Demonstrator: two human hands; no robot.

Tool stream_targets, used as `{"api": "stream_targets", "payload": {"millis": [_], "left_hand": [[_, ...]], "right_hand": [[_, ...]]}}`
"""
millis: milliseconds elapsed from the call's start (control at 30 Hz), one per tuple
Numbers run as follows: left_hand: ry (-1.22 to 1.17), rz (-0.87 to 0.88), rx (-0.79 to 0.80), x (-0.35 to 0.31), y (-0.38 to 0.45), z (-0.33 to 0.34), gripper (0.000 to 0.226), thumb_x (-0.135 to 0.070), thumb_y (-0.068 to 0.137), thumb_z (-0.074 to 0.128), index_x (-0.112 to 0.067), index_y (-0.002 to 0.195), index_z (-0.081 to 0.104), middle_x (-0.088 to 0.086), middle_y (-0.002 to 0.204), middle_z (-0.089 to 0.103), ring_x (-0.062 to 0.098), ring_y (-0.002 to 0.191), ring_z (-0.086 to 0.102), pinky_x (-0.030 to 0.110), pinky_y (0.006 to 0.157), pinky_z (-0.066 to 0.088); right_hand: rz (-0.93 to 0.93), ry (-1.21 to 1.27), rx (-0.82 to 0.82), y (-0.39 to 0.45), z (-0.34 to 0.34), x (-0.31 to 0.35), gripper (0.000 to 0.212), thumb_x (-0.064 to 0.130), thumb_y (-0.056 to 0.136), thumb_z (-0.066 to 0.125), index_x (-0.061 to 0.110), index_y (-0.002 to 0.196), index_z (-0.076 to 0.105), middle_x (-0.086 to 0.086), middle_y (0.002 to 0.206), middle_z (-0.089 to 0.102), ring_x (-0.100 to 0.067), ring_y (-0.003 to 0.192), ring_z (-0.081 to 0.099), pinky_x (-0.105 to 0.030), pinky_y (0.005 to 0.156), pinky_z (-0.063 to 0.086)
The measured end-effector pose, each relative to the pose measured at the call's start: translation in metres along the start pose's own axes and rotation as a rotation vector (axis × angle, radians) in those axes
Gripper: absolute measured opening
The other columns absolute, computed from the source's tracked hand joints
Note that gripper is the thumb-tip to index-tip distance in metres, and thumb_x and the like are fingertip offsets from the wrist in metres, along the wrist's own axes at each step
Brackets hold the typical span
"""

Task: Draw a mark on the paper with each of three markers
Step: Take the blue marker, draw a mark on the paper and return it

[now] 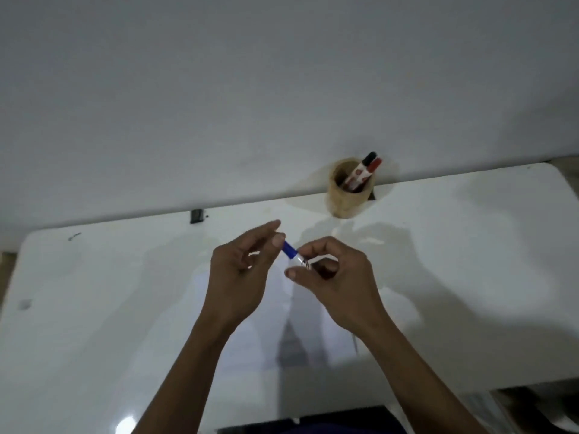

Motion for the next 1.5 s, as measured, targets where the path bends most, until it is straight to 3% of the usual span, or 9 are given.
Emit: {"api": "stream_targets", "payload": {"millis": [133,300,467,633,867,1100,1300,1433,1500], "left_hand": [[-0.024,-0.054,-0.006,0.010,-0.016,-0.006,0.018,-0.015,0.090,0.070,-0.032,0.091,0.076,-0.014,0.086,0.080,0.004,0.087,0.074,0.017,0.082,0.057],[-0.211,-0.145,-0.215,0.043,-0.052,-0.086,0.015,-0.014,0.093,0.068,-0.026,0.090,0.077,-0.006,0.078,0.077,0.013,0.073,0.067,0.034,0.081,0.061],[-0.111,-0.125,-0.026,0.061,-0.080,-0.122,0.014,-0.015,0.087,0.074,-0.028,0.091,0.077,-0.013,0.084,0.078,0.006,0.074,0.069,0.018,0.072,0.055],[0.002,-0.074,0.013,0.074,-0.098,-0.136,0.018,-0.016,0.086,0.076,-0.034,0.090,0.075,-0.022,0.082,0.074,0.002,0.071,0.066,0.012,0.065,0.048],[0.110,0.047,0.036,0.077,-0.101,-0.139,0.014,-0.018,0.087,0.074,-0.027,0.097,0.077,-0.015,0.082,0.072,0.003,0.074,0.066,0.009,0.068,0.047],[0.112,-0.107,0.083,0.093,-0.075,-0.139,0.012,-0.015,0.091,0.071,-0.024,0.086,0.077,-0.019,0.065,0.068,0.002,0.060,0.059,0.009,0.061,0.046],[0.347,-0.129,-0.061,0.111,-0.031,-0.154,0.005,-0.021,0.088,0.075,-0.019,0.092,0.072,-0.012,0.075,0.069,-0.003,0.068,0.063,0.005,0.064,0.045],[0.550,-0.086,-0.086,0.127,0.006,-0.152,0.006,-0.015,0.090,0.072,-0.009,0.089,0.071,0.004,0.081,0.069,0.018,0.069,0.062,0.027,0.070,0.047],[0.619,-0.095,-0.057,0.138,0.024,-0.148,0.006,-0.012,0.091,0.070,-0.006,0.091,0.070,0.008,0.084,0.065,0.021,0.070,0.058,0.028,0.070,0.043]], "right_hand": [[0.046,-0.054,0.063,-0.009,0.005,-0.004,0.020,0.020,0.077,0.090,0.028,0.086,0.074,0.004,0.080,0.075,-0.023,0.066,0.071,-0.036,0.067,0.062],[0.016,-0.246,0.224,-0.048,0.053,0.011,0.027,0.014,0.078,0.089,0.028,0.097,0.076,0.012,0.093,0.075,-0.005,0.070,0.065,-0.016,0.054,0.051],[0.099,0.233,-0.007,-0.068,0.065,0.013,0.020,-0.006,0.075,0.084,0.003,0.089,0.074,-0.003,0.072,0.077,-0.013,0.061,0.071,-0.024,0.059,0.059],[0.320,0.697,-0.126,-0.096,0.109,-0.001,0.022,0.011,0.069,0.079,0.004,0.089,0.074,-0.007,0.075,0.075,-0.016,0.063,0.070,-0.023,0.061,0.060],[0.390,0.646,-0.223,-0.107,0.139,-0.013,0.014,0.020,0.092,0.071,0.006,0.092,0.074,-0.011,0.081,0.079,-0.020,0.070,0.075,-0.030,0.068,0.064],[0.345,0.609,-0.211,-0.075,0.130,-0.020,0.012,0.013,0.096,0.067,0.003,0.091,0.072,-0.015,0.083,0.076,-0.022,0.074,0.075,-0.025,0.068,0.063],[0.338,0.631,-0.280,-0.045,0.104,-0.031,0.011,0.013,0.097,0.067,0.005,0.090,0.071,-0.009,0.079,0.077,-0.019,0.069,0.074,-0.027,0.067,0.062],[0.344,0.570,-0.286,-0.032,0.092,-0.039,0.013,0.015,0.096,0.069,0.002,0.097,0.071,-0.008,0.080,0.078,-0.020,0.073,0.074,-0.027,0.068,0.061],[0.349,0.529,-0.280,-0.025,0.089,-0.043,0.018,0.017,0.095,0.069,0.000,0.102,0.071,-0.012,0.085,0.079,-0.022,0.076,0.074,-0.028,0.068,0.060]]}}
Point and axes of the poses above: each hand's wrist, its own y-axis towards the middle knuckle, its own z-axis out of the palm, x = y × z, the point moved 7 cm from there along y, towards the middle knuckle
